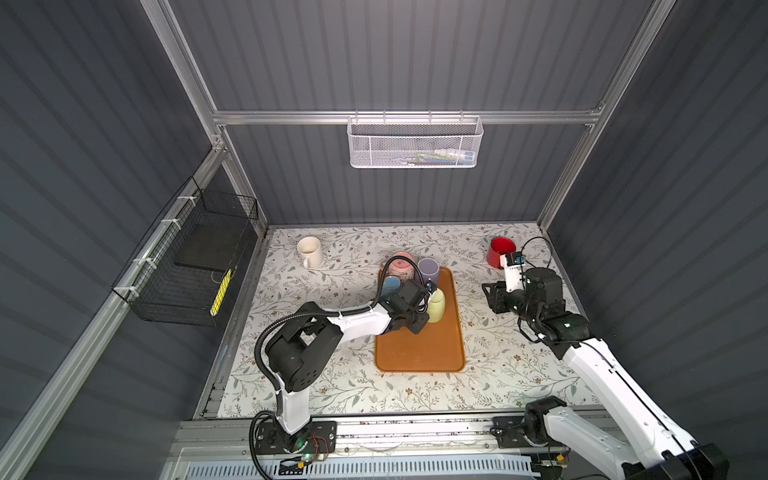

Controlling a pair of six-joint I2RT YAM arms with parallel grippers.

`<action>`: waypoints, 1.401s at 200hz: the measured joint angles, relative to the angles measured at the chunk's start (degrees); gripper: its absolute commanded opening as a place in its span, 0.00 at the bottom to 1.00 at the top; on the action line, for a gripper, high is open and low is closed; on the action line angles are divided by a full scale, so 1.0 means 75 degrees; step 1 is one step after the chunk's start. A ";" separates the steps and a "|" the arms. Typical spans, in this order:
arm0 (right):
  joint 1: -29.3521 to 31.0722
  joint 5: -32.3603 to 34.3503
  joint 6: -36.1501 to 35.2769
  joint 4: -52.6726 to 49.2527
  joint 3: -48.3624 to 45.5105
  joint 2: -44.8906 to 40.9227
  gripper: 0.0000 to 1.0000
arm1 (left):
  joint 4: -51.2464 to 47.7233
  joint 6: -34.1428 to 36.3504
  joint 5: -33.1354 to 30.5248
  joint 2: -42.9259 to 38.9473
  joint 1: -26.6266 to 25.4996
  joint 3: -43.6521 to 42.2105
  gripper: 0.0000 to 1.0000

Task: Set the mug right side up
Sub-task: 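Close the left gripper on the lime-green mug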

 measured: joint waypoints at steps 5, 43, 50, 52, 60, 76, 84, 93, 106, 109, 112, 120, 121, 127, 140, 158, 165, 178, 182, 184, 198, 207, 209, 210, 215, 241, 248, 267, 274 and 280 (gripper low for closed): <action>0.0000 0.0000 0.0000 0.0000 0.0000 0.0000 0.49 | 0.0000 0.0000 0.0000 0.0000 0.0000 0.0000 0.17; 0.0000 0.0000 0.0000 0.0003 0.0000 0.0000 0.49 | -0.0047 -0.0017 -0.0038 0.0000 0.0000 0.0000 0.33; 0.0000 0.0000 0.0003 0.0003 0.0000 0.0000 0.49 | -0.0050 -0.0015 -0.0055 0.0000 0.0000 0.0000 0.33; 0.0000 0.0000 0.0003 0.0003 0.0000 0.0000 0.49 | -0.0052 -0.0015 -0.0061 0.0000 0.0000 0.0000 0.33; 0.0000 0.0000 0.0003 0.0003 0.0000 0.0000 0.49 | -0.0076 -0.0015 -0.0079 0.0000 0.0000 0.0003 0.33; 0.0000 0.0000 0.0000 0.0020 0.0000 0.0000 0.49 | -0.0137 -0.0012 -0.0085 0.0000 0.0000 0.0003 0.33; 0.0000 0.0000 0.0000 0.0032 0.0000 0.0000 0.49 | -0.0184 -0.0012 -0.0087 0.0003 0.0000 0.0003 0.33; 0.0000 0.0000 0.0003 0.0032 0.0000 0.0000 0.49 | -0.0216 -0.0009 -0.0090 0.0023 0.0000 0.0003 0.33; 0.0000 0.0000 0.0000 0.0029 0.0000 0.0000 0.49 | -0.0254 -0.0009 -0.0090 0.0096 0.0000 0.0023 0.33; 0.0000 0.0000 0.0000 0.0029 0.0000 0.0000 0.49 | -0.0256 -0.0009 -0.0090 0.0122 0.0000 0.0023 0.33; 0.0000 0.0003 0.0000 0.0029 0.0000 0.0000 0.49 | -0.0259 -0.0009 -0.0090 0.0140 0.0000 0.0023 0.33; 0.0000 0.0006 0.0000 0.0029 0.0000 0.0000 0.49 | -0.0286 -0.0009 -0.0087 0.0187 0.0000 0.0023 0.33; 0.0000 0.0006 0.0003 0.0029 0.0000 0.0000 0.49 | -0.0291 -0.0009 -0.0087 0.0189 0.0000 0.0023 0.33; 0.0000 0.0006 0.0003 0.0029 0.0000 0.0000 0.49 | -0.0335 -0.0009 -0.0087 0.0213 0.0000 0.0023 0.33; 0.0000 0.0009 0.0000 0.0029 0.0000 0.0000 0.49 | -0.0341 -0.0009 -0.0087 0.0213 0.0000 0.0026 0.33; 0.0000 0.0012 0.0003 0.0029 0.0000 0.0000 0.49 | -0.0341 -0.0009 -0.0093 0.0213 0.0000 0.0026 0.32; 0.0000 0.0012 0.0003 0.0029 0.0000 0.0000 0.49 | -0.0341 -0.0009 -0.0099 0.0213 0.0000 0.0026 0.31; 0.0000 0.0009 0.0006 0.0029 0.0000 0.0000 0.49 | -0.0338 -0.0009 -0.0111 0.0213 0.0000 0.0026 0.30; 0.0000 0.0012 0.0006 0.0029 0.0000 0.0000 0.49 | -0.0338 -0.0009 -0.0114 0.0213 0.0000 0.0026 0.29; 0.0000 0.0009 0.0006 0.0029 0.0000 0.0000 0.49 | -0.0338 -0.0009 -0.0114 0.0213 0.0000 0.0026 0.29; 0.0000 0.0009 0.0009 0.0029 0.0000 0.0000 0.49 | -0.0335 -0.0009 -0.0114 0.0213 0.0000 0.0026 0.26; 0.0000 0.0012 0.0020 0.0029 0.0000 0.0000 0.49 | -0.0335 -0.0009 -0.0114 0.0213 0.0000 0.0026 0.24; 0.0000 0.0012 0.0020 0.0029 0.0000 0.0000 0.49 | -0.0335 -0.0009 -0.0114 0.0213 0.0000 0.0026 0.23; 0.0000 0.0012 0.0023 0.0029 0.0000 0.0000 0.49 | -0.0332 -0.0012 -0.0114 0.0213 0.0000 0.0026 0.23; 0.0000 0.0017 0.0026 0.0029 0.0000 0.0000 0.49 | -0.0332 -0.0009 -0.0111 0.0213 0.0000 0.0026 0.22; 0.0000 0.0026 0.0029 0.0032 -0.0012 -0.0006 0.49 | -0.0289 -0.0035 -0.0050 0.0213 0.0000 0.0026 0.15; 0.0000 0.0026 0.0029 0.0035 -0.0029 -0.0012 0.49 | -0.0259 -0.0038 -0.0044 0.0213 0.0000 0.0026 0.13; 0.0000 0.0029 0.0032 0.0026 -0.0052 -0.0012 0.49 | -0.0227 -0.0070 -0.0026 0.0213 0.0000 0.0029 0.09; 0.0000 0.0032 0.0032 0.0029 -0.0055 -0.0012 0.49 | -0.0219 -0.0073 -0.0026 0.0213 0.0000 0.0029 0.08; 0.0000 0.0032 0.0032 0.0029 -0.0058 -0.0012 0.49 | -0.0216 -0.0073 -0.0023 0.0213 0.0000 0.0029 0.07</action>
